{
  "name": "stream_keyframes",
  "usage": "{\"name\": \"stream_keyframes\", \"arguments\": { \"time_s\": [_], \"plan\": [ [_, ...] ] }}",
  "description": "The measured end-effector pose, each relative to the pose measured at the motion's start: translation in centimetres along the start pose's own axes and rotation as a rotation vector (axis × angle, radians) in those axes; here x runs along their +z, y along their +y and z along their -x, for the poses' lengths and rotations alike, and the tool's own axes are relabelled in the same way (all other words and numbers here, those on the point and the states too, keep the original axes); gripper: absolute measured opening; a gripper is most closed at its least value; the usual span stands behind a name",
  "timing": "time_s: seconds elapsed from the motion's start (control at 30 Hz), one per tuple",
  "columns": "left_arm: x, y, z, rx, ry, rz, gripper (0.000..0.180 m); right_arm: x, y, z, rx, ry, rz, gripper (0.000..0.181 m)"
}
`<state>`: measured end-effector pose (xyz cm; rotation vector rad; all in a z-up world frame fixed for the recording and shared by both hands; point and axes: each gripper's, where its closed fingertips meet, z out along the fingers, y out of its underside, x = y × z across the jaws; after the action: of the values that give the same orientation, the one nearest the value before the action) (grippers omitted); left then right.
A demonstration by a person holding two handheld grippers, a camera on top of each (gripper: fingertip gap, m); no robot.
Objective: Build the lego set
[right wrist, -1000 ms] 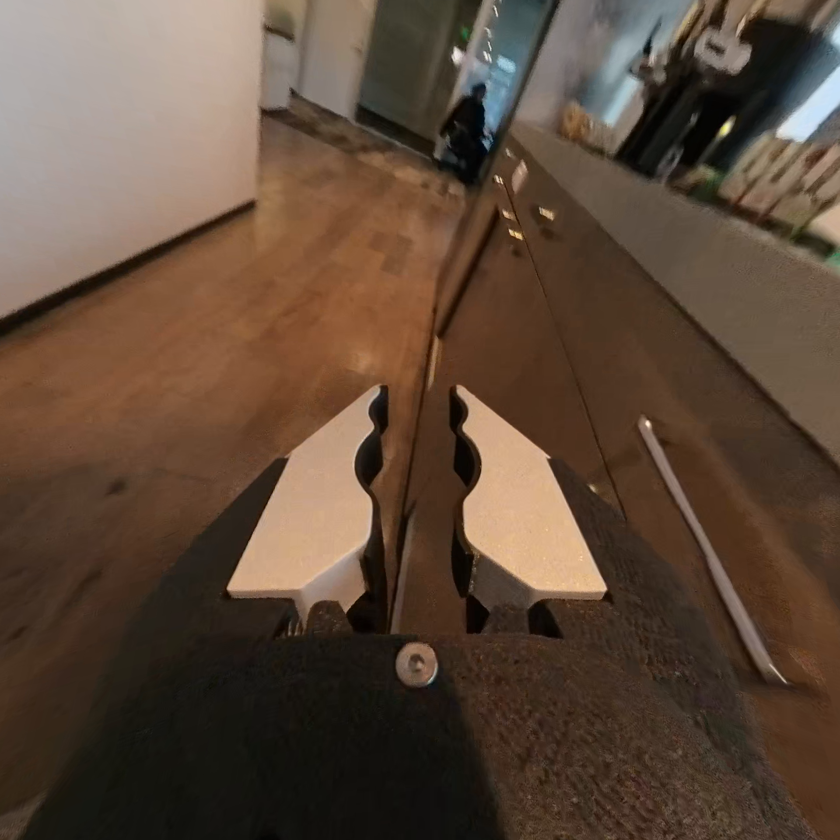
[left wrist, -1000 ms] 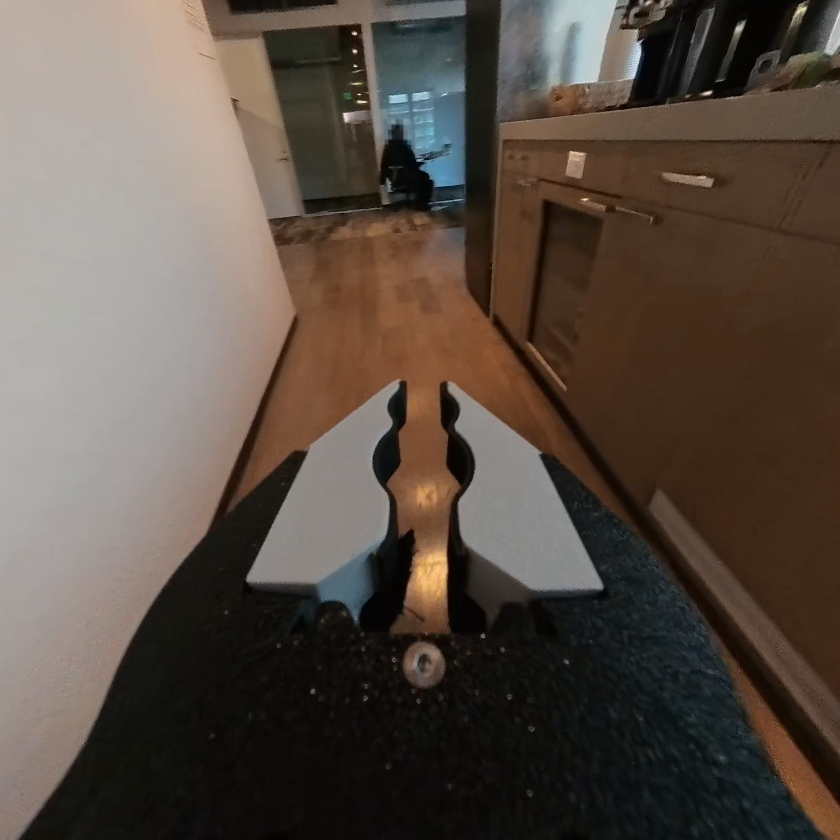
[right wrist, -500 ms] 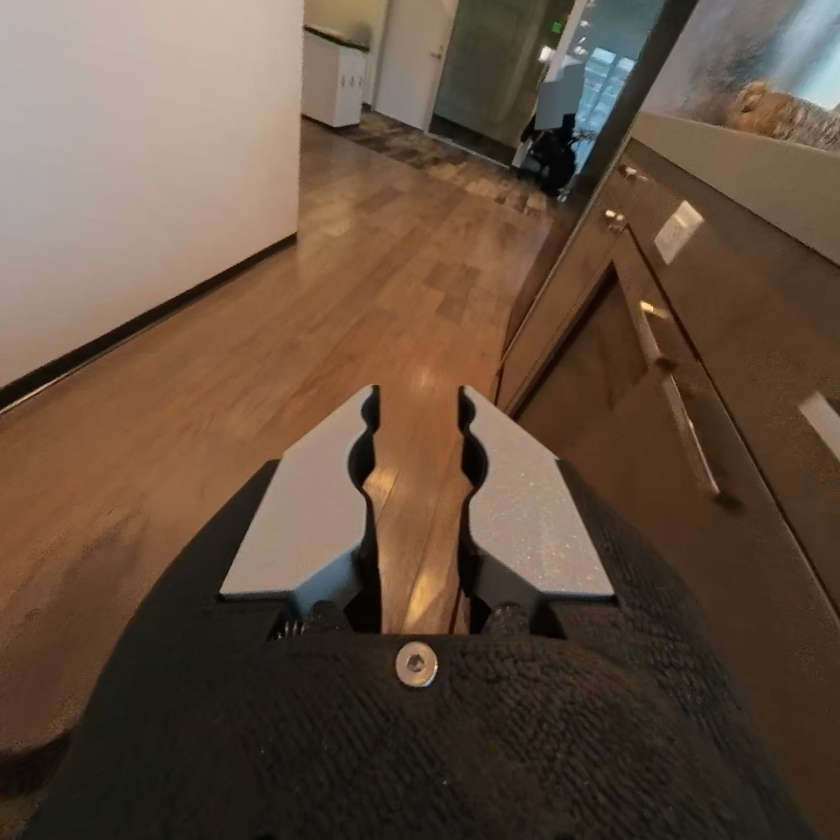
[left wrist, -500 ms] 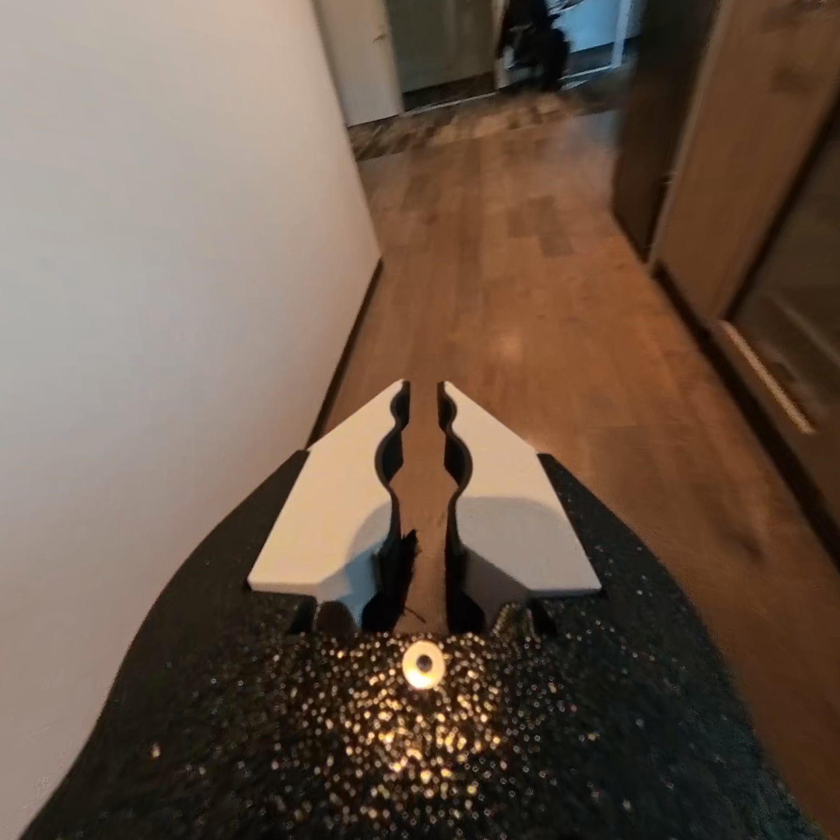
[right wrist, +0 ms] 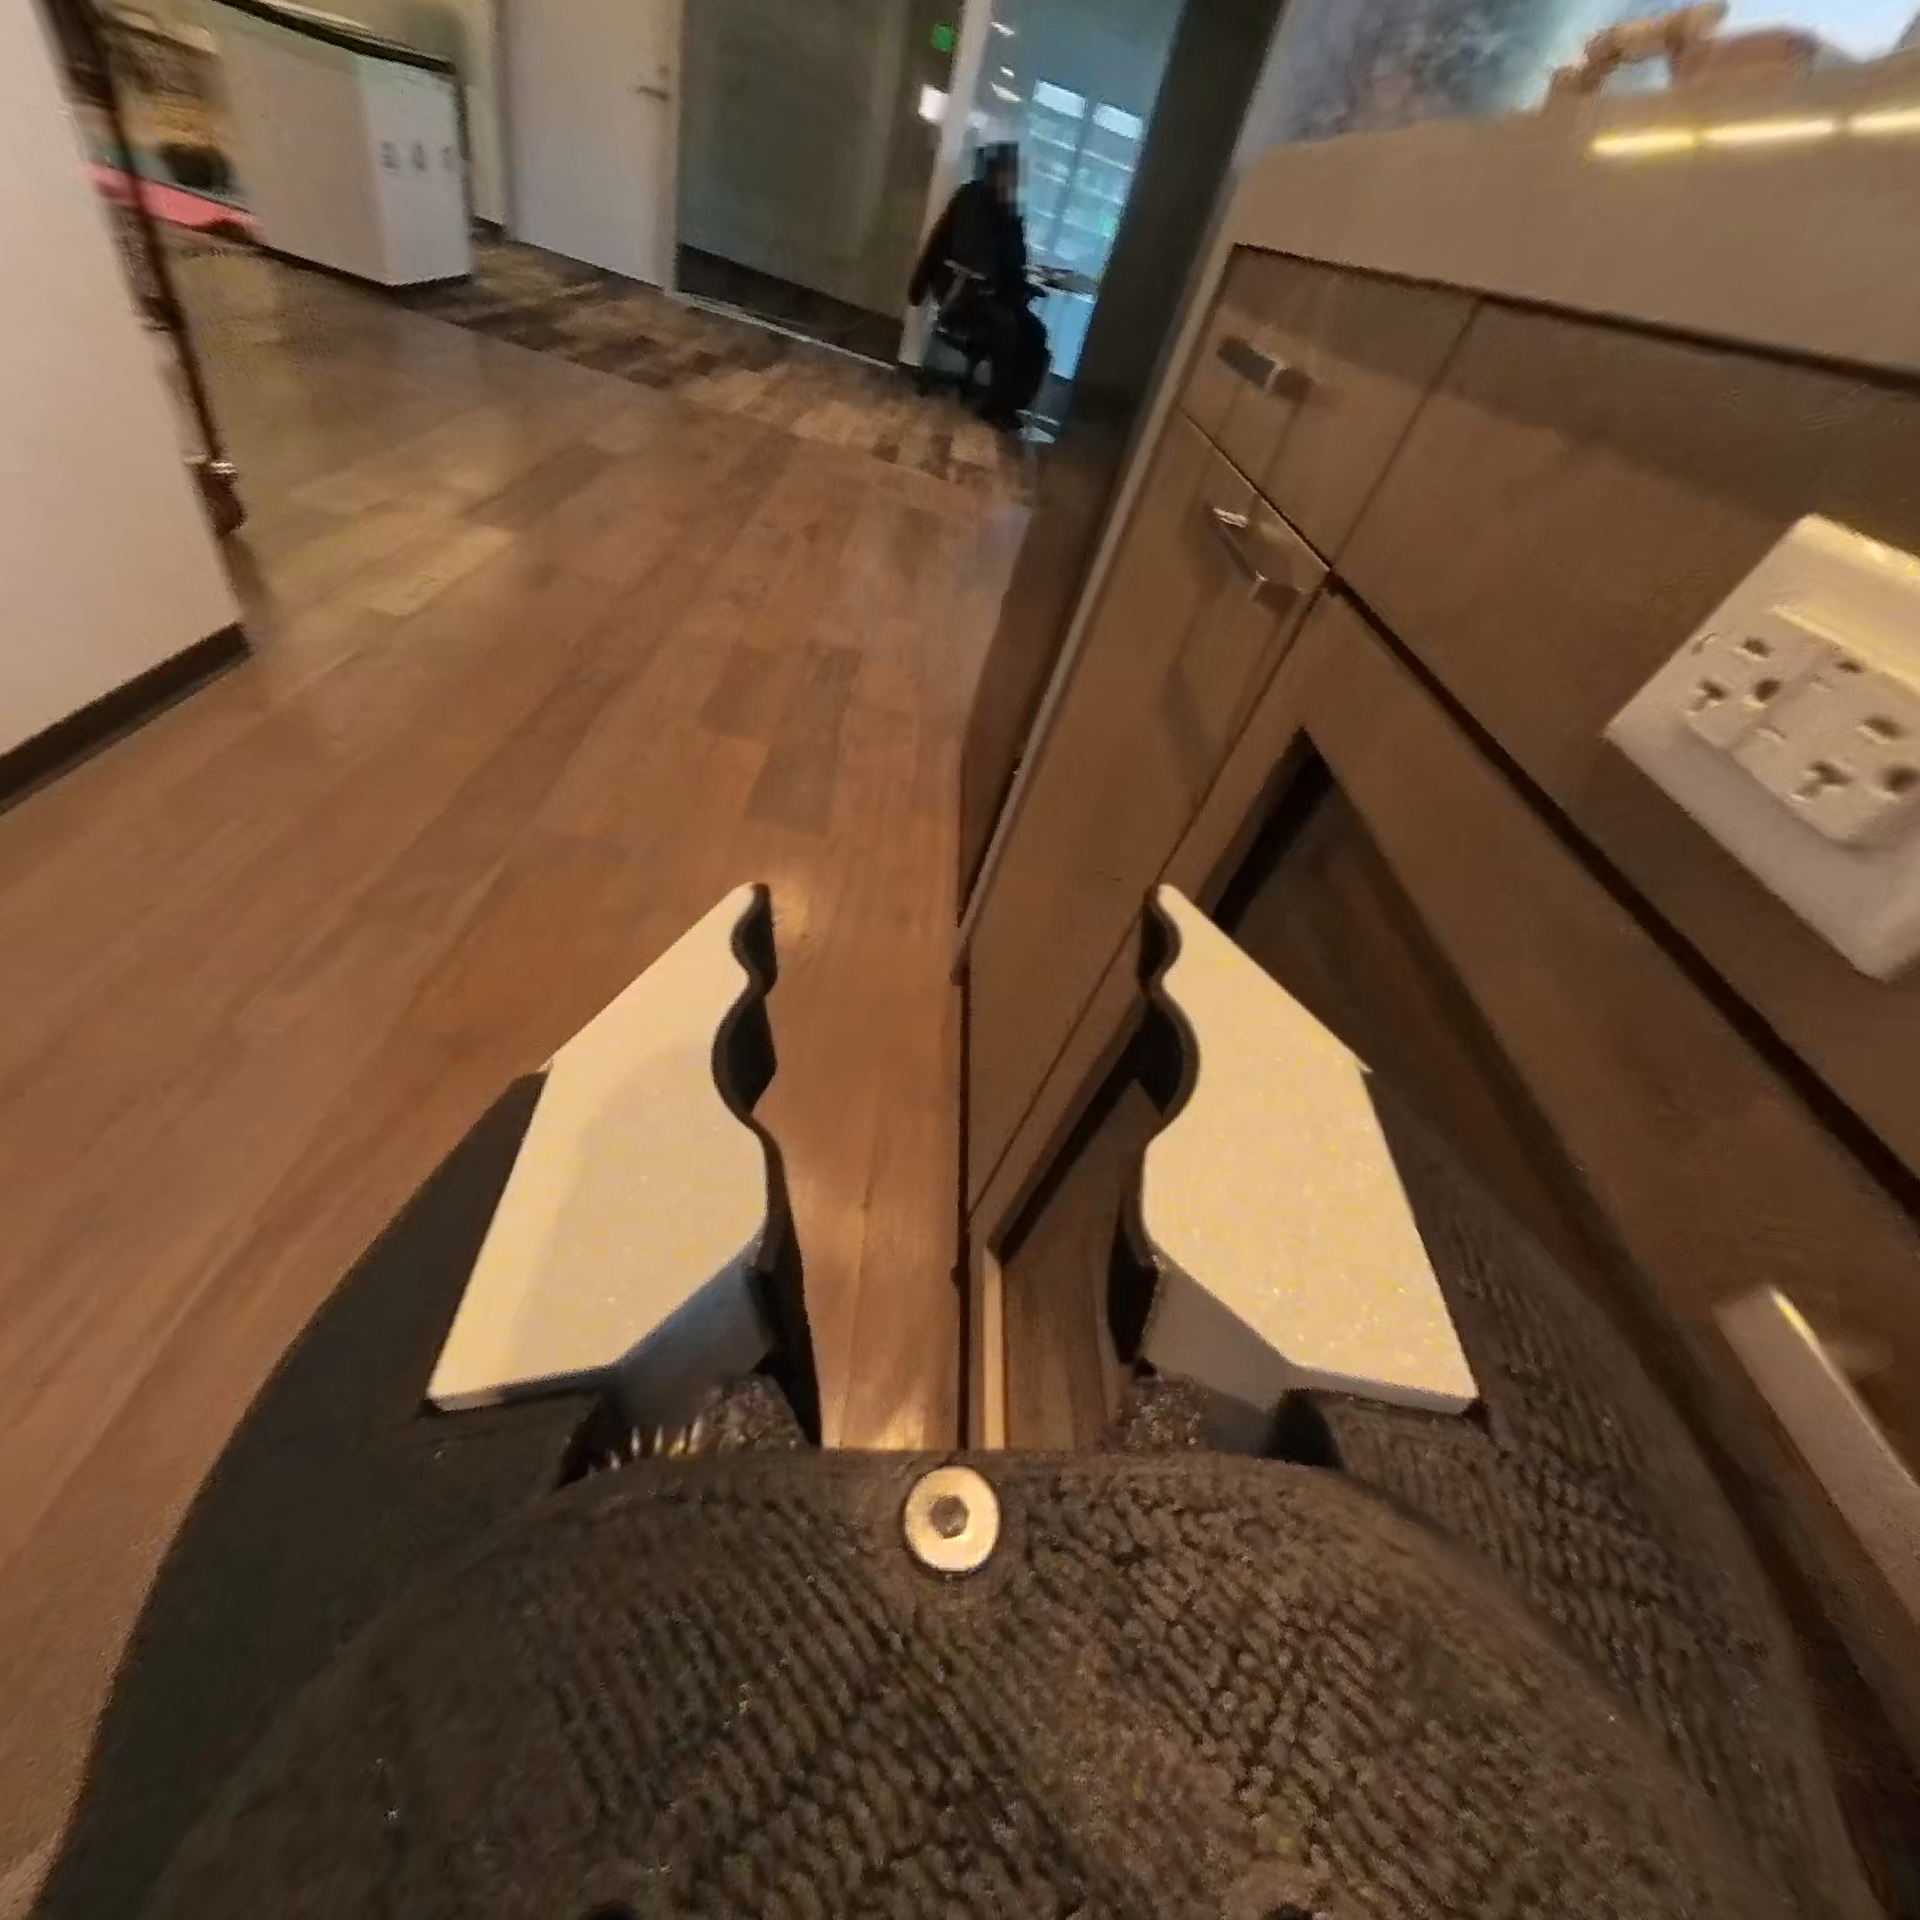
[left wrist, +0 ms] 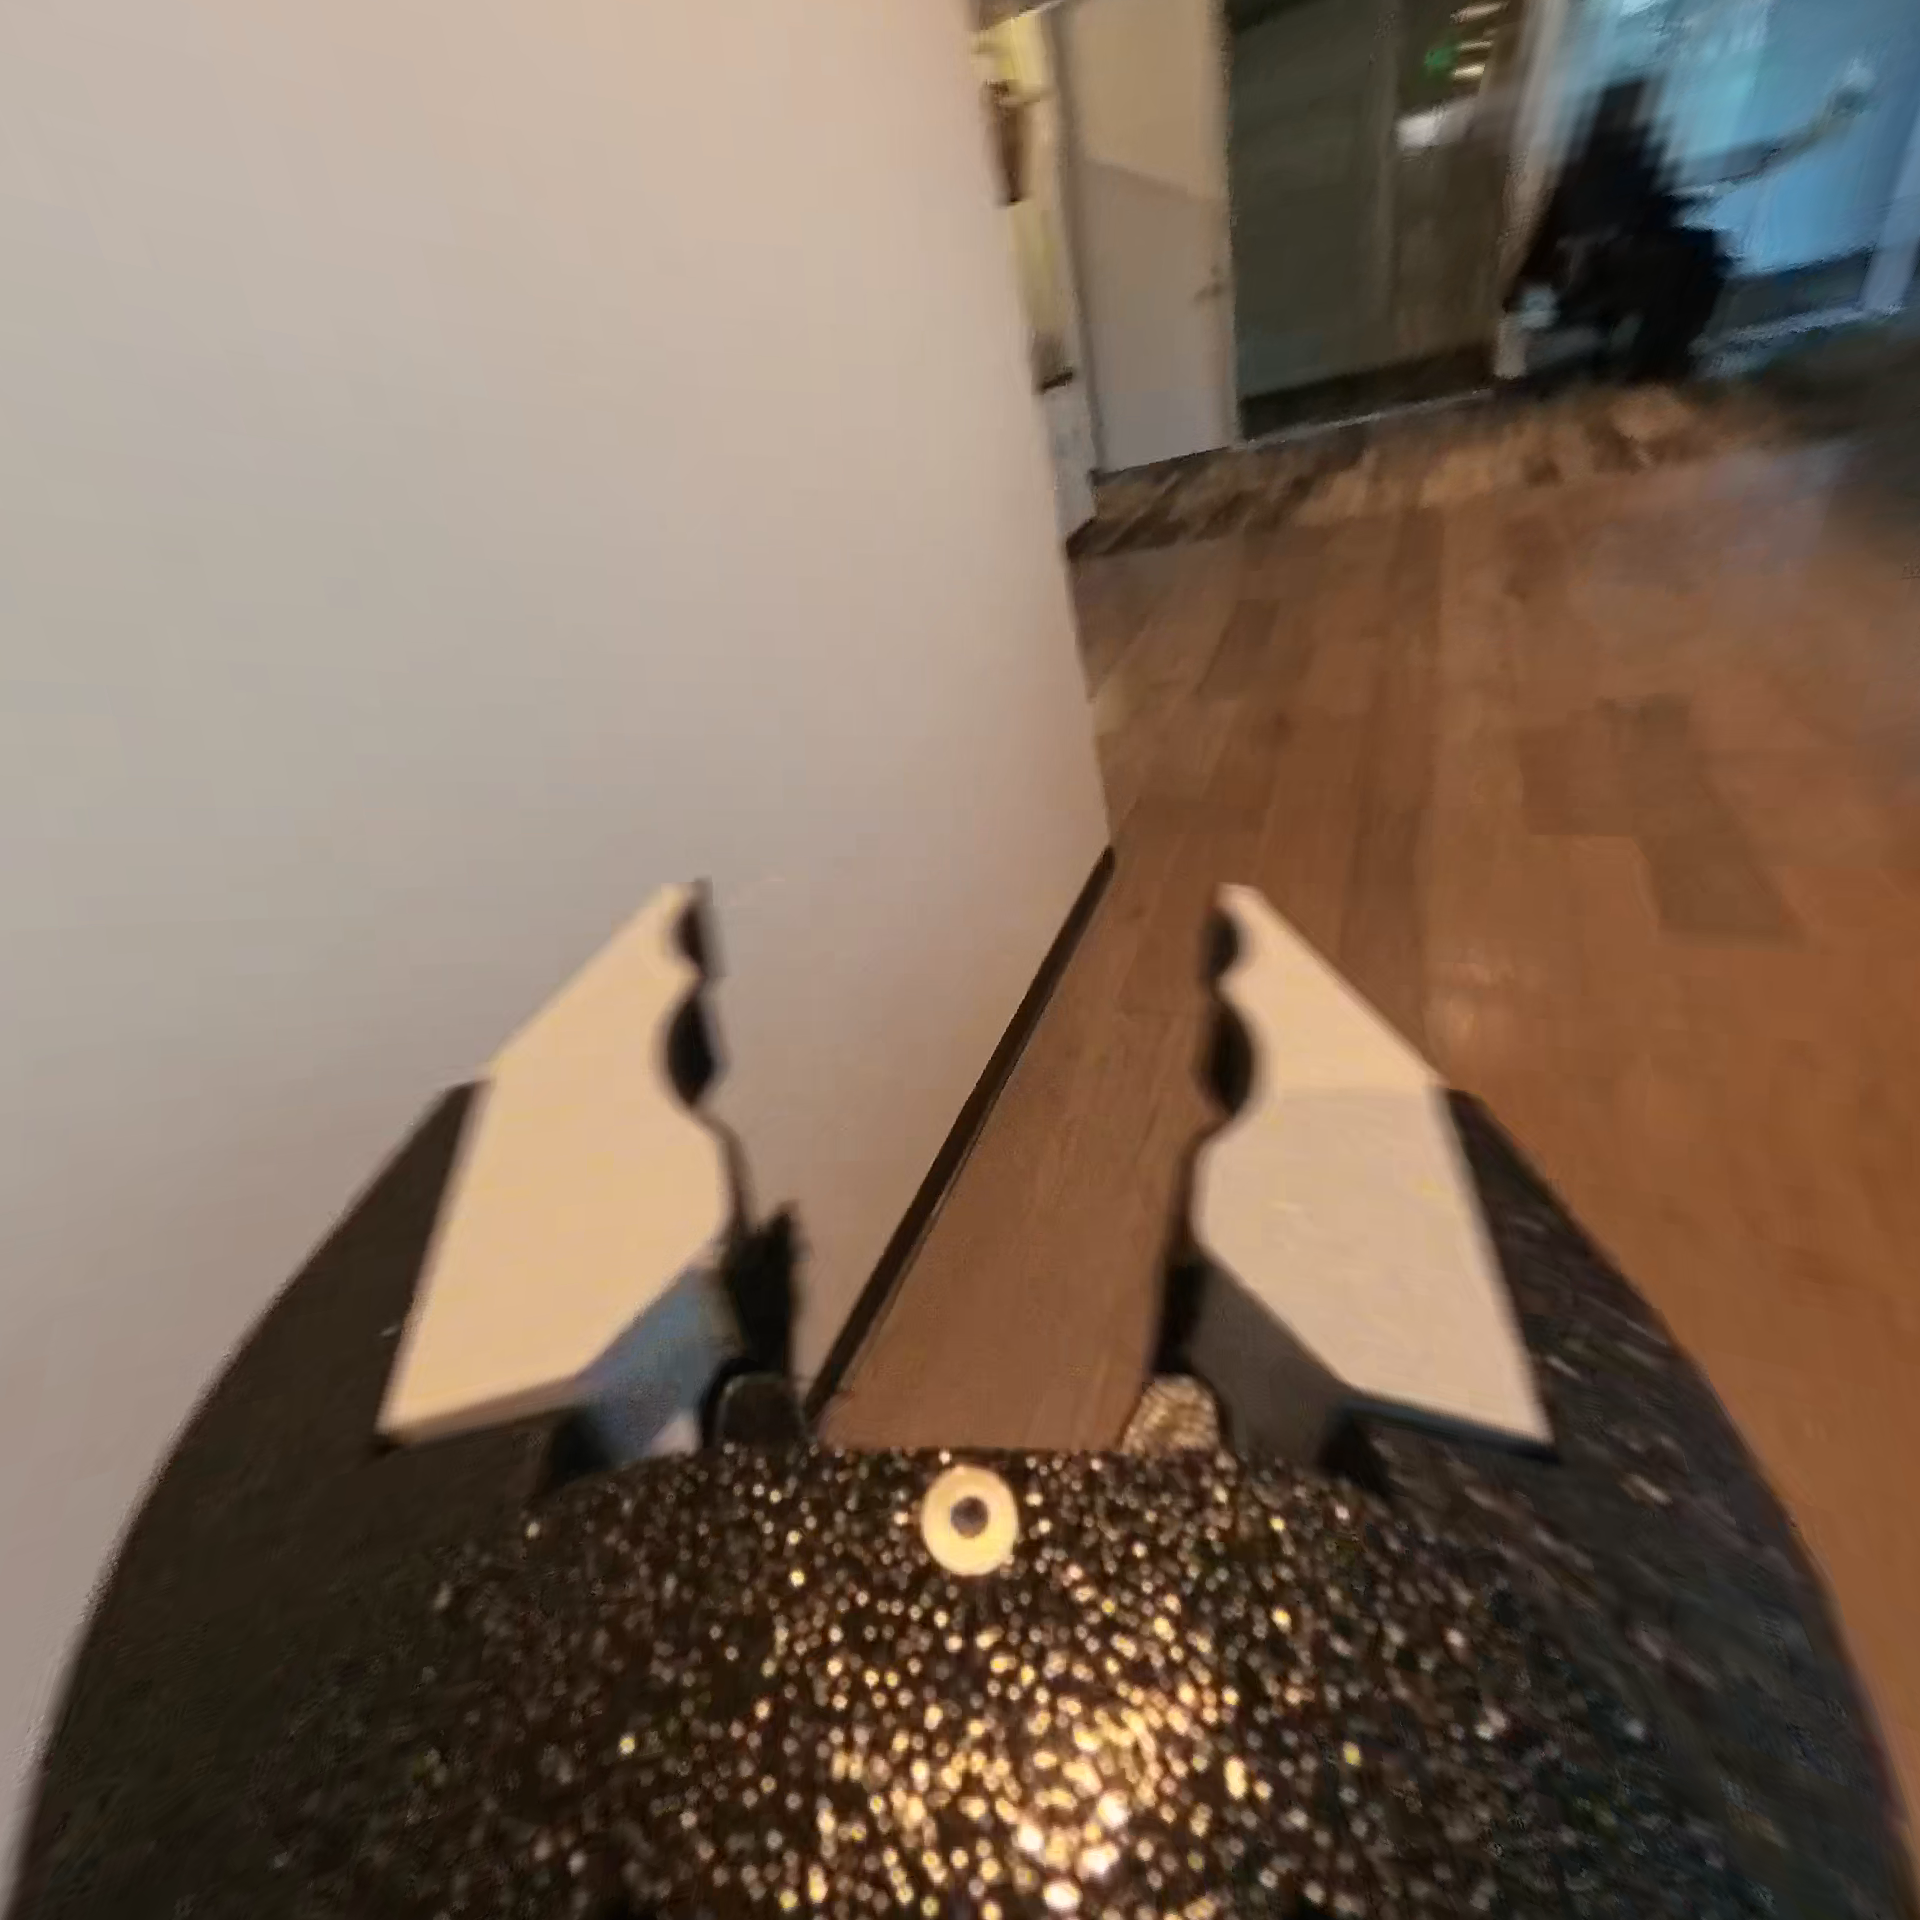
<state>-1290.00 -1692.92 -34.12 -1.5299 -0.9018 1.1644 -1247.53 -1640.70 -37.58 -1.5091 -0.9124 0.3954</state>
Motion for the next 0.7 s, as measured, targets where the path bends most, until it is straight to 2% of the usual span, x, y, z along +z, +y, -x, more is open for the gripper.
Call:
{"name": "stream_keyframes", "arguments": {
  "time_s": [0.03,0.07,0.17,0.27,0.4,0.5,0.63,0.7],
  "plan": [
    [4.2,0.3,-1.7,-0.054,-0.049,0.032,0.123,3.4,0.3,-0.9,0.004,0.027,0.003,0.079],
    [7.8,0.8,-3.4,-0.104,-0.081,0.061,0.132,7.2,0.5,-1.6,0.001,0.045,-0.003,0.090],
    [18.2,1.9,-8.2,-0.175,-0.129,0.087,0.137,20.1,0.0,-1.5,-0.022,0.015,-0.014,0.112],
    [26.8,4.0,-10.8,-0.229,-0.205,0.214,0.146,34.2,-1.6,0.3,-0.013,-0.079,0.029,0.119],
    [36.7,4.9,-13.0,-0.229,-0.289,0.278,0.145,53.8,-4.9,2.1,0.132,-0.086,0.050,0.129],
    [43.4,6.9,-14.6,-0.232,-0.362,0.306,0.145,68.6,-6.6,4.2,0.235,-0.088,0.046,0.134],
    [54.9,11.3,-18.5,-0.275,-0.437,0.401,0.151,86.3,-7.2,4.6,0.331,0.019,0.083,0.133],
    [62.9,12.3,-21.9,-0.266,-0.423,0.446,0.155,93.9,-7.3,5.1,0.296,0.023,0.138,0.133]
  ]
}}
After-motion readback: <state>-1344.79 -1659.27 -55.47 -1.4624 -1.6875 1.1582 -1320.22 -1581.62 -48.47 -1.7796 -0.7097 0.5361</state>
